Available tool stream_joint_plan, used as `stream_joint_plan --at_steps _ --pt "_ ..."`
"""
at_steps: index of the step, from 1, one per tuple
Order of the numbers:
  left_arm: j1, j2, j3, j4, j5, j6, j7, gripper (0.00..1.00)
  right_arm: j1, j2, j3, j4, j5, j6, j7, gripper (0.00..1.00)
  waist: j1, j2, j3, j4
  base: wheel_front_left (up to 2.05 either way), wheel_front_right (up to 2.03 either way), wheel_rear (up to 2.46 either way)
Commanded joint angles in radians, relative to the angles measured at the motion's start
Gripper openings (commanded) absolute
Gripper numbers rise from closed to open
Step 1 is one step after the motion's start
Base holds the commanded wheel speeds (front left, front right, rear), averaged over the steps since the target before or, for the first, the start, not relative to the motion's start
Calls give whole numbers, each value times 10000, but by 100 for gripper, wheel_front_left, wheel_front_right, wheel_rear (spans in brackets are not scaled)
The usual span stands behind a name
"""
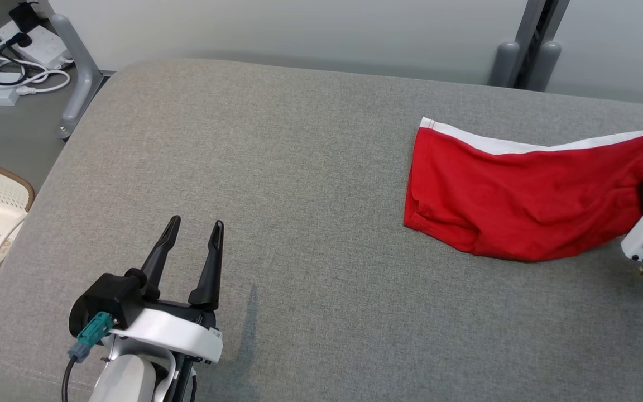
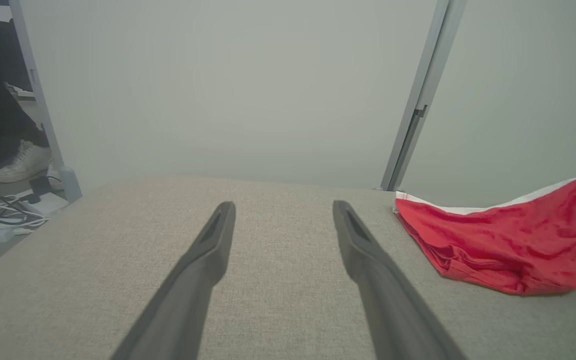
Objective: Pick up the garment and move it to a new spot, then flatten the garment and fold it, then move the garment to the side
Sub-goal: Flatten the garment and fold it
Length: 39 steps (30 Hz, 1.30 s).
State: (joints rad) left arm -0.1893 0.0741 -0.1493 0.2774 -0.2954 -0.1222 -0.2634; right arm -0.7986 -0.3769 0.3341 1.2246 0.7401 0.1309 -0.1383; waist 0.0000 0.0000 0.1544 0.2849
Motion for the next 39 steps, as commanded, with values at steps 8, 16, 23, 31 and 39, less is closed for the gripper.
stream_joint_plan --at_steps 8,16,23,31,39 --pt "44 -45 123 107 70 -74 -6 100 -549 657 476 -750 293 -3 1041 0 0 0 -294 54 0 0 0" --pt "156 -95 148 116 -25 -97 -6 100 -742 1152 775 -1264 527 -3 1489 0 0 0 -387 323 0 0 0" --pt "121 -143 128 109 -82 -89 -6 100 -889 1455 986 -1225 569 -3 1618 0 0 0 -225 721 0 0 0" --pt "27 -191 8 123 -170 -99 -6 100 -1043 1674 1090 -922 614 -1 1590 0 0 0 125 1198 0 0 0" --pt "-98 -208 -82 159 -267 -103 -6 100 -1049 1848 1181 -803 825 -1 1683 0 0 0 327 1577 0 0 0"
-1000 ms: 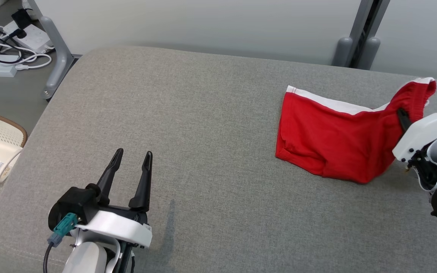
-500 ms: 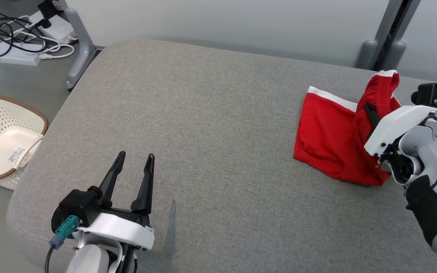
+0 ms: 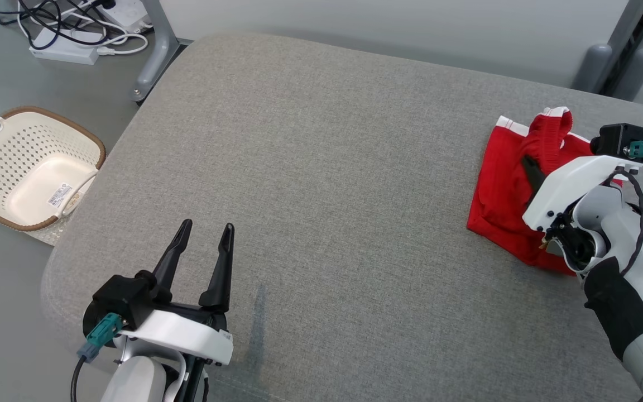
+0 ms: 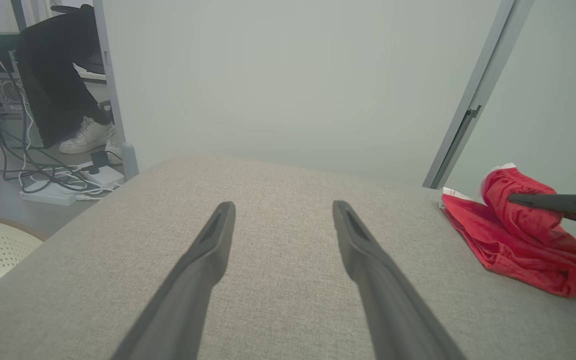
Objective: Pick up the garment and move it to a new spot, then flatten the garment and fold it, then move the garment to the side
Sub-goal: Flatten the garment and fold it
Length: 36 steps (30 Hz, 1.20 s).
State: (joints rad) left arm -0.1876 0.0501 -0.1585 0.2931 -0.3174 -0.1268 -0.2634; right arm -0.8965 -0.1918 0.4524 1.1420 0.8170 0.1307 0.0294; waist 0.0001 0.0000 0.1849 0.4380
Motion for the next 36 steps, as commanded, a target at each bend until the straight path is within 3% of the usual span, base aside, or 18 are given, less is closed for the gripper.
stream_joint_plan --at_steps 1,5,6,7,27,36 --pt "-113 32 -11 7 -80 -58 -6 100 -59 9 0 62 83 1 11 0 -1 0 29 74 0 0 0" --pt "-138 28 -94 18 -174 -56 -6 100 -57 48 23 264 137 -1 -1 0 -1 0 39 145 0 0 0" --pt "-147 26 -101 21 -197 -33 -6 100 -81 76 -12 310 197 1 -4 9 -1 0 44 149 0 0 0" --pt "-153 27 -102 29 -213 -17 -6 100 -117 109 -71 360 247 1 -69 100 -1 0 45 148 0 0 0" --pt "-112 29 -36 91 -316 89 -6 100 130 834 868 -689 622 1 5 100 -1 0 -236 -282 0 0 0" --pt "-40 30 227 -168 -375 78 -6 100 -123 27 1356 -1897 143 1 -980 100 -1 0 -753 -1235 0 0 0"
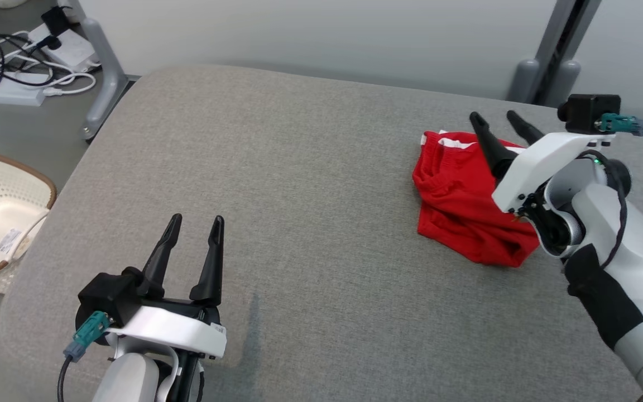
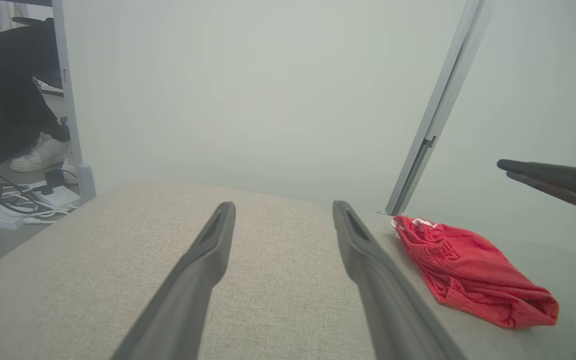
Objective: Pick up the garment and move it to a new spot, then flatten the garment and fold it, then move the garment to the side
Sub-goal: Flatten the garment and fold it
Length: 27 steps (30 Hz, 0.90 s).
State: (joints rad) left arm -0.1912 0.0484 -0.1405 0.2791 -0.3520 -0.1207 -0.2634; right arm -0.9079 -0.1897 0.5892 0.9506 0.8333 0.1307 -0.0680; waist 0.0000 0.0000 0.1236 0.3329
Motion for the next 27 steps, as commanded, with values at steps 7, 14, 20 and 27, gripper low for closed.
stream_joint_plan --at_steps 7,14,20,27 --pt "-80 49 318 -339 -237 132 -6 100 178 -1055 -75 -786 -1177 1 -1545 100 0 0 -288 -911 0 0 0" --pt "163 58 641 -636 -492 244 -6 100 1562 -1879 -1427 -2197 -2609 1 -1989 100 0 0 -562 -1293 0 0 0" --pt "439 50 987 -976 -407 229 0 100 3566 -1505 -3916 -4493 -4404 1 -1974 100 0 0 -608 -1685 0 0 0" --pt "658 44 1074 -1072 -183 201 0 100 5376 -584 -5759 -5904 -5593 -1 -1963 100 0 0 -798 -1996 0 0 0"
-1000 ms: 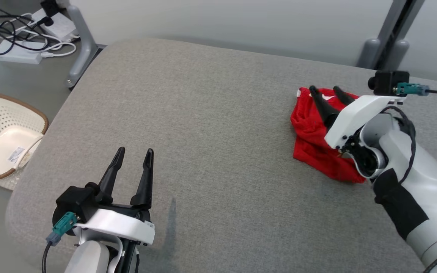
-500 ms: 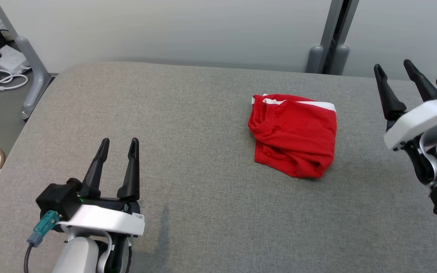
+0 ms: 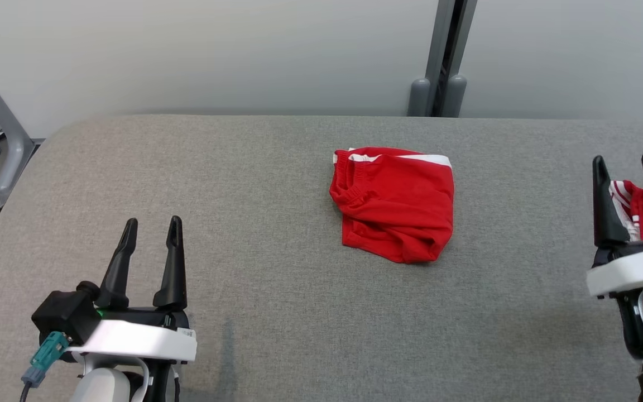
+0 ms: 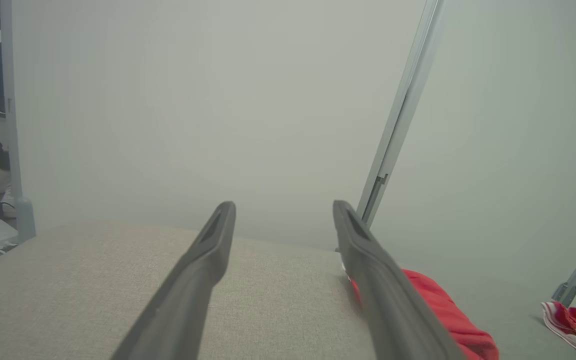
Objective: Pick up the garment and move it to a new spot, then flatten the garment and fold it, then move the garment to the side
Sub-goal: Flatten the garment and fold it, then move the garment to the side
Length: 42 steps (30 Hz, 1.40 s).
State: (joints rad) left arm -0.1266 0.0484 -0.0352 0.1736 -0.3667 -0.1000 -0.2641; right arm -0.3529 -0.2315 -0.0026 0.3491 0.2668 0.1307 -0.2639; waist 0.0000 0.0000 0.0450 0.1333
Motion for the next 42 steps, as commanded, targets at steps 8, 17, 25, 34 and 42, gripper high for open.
stream_joint_plan --at_steps 8,17,25,34,42 --pt "346 49 3 -121 426 -65 8 100 1227 739 -500 -675 -684 1 0 100 0 0 -86 -285 0 0 0" --pt "511 49 -251 -62 836 -102 8 100 1722 1203 -745 -771 -1343 1 -1 100 0 0 68 -435 0 0 0" --pt "520 49 -334 -3 946 -107 8 100 1655 1387 -783 -602 -1381 1 1 100 0 0 187 -466 0 0 0" --pt "204 50 -657 75 807 -88 8 100 443 1155 -39 514 332 1 1696 100 0 0 660 -19 0 0 0" --pt "-126 49 -937 134 754 -70 8 100 -964 471 538 1870 2805 1 4326 100 0 0 1213 649 0 0 0"
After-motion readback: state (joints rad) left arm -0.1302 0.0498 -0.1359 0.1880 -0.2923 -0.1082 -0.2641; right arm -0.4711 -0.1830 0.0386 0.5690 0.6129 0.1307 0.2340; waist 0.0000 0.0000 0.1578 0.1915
